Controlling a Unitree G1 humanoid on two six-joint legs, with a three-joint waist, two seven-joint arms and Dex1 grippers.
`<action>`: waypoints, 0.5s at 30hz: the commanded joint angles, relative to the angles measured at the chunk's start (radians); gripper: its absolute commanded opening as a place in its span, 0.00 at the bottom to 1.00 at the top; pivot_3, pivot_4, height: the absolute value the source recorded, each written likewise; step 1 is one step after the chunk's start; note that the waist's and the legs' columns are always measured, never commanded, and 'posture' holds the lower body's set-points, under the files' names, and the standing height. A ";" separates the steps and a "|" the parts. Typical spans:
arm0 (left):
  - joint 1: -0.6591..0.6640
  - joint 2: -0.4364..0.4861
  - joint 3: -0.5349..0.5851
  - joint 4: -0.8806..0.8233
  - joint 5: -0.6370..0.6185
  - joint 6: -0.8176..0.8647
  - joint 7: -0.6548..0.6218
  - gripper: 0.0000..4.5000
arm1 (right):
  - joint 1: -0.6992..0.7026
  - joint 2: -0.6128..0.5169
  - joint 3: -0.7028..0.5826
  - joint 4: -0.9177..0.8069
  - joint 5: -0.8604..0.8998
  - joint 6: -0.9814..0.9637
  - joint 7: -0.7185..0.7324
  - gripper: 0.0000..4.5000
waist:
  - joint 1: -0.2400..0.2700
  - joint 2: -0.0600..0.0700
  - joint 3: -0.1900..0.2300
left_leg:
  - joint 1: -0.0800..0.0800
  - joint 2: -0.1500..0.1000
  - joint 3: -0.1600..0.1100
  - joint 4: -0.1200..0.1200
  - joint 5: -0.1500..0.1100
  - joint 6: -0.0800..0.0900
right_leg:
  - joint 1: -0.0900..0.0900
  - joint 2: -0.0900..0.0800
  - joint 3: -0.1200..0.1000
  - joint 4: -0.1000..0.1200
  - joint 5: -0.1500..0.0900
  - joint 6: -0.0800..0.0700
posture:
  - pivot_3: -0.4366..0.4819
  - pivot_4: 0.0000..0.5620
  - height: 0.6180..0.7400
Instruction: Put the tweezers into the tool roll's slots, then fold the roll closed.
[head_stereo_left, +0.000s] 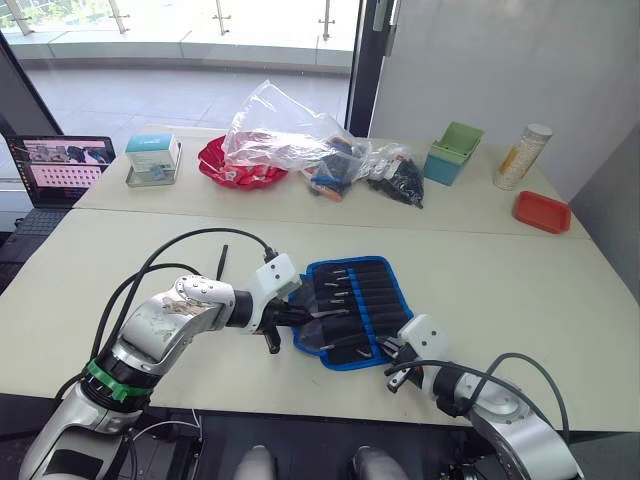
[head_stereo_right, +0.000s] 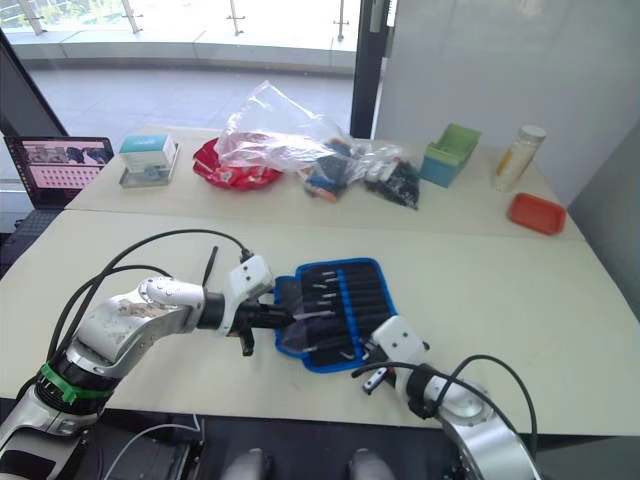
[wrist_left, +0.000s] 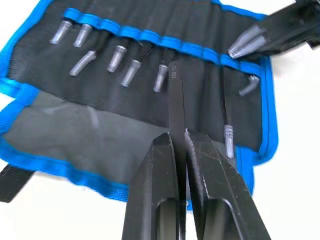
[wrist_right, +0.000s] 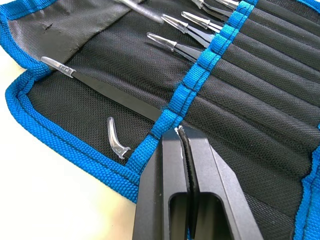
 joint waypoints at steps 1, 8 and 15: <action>-0.060 -0.007 -0.027 -0.011 0.034 -0.021 -0.030 0.01 | 0.031 -0.004 -0.003 0.055 -0.029 0.028 -0.030 0.00 | 0.000 0.000 0.000 | 0.000 0.000 0.000 0.000 0.000 0.000 | 0.000 0.000 0.000 0.000 0.000 0.001 | 0.48 0.27 0.86; -0.112 -0.046 -0.143 0.066 0.132 -0.040 -0.048 0.01 | 0.042 0.003 -0.002 0.043 -0.025 0.034 -0.043 0.00 | 0.001 0.000 0.000 | 0.000 0.000 0.000 0.000 0.000 0.000 | 0.000 0.000 0.000 0.000 -0.001 0.002 | 0.48 0.27 0.86; -0.153 -0.088 -0.193 0.126 0.207 -0.075 -0.064 0.01 | 0.055 0.011 -0.004 0.034 -0.023 0.038 -0.056 0.00 | 0.004 0.000 0.001 | -0.001 0.000 0.000 0.000 0.000 0.000 | -0.001 0.000 0.000 0.000 -0.001 0.002 | 0.48 0.27 0.86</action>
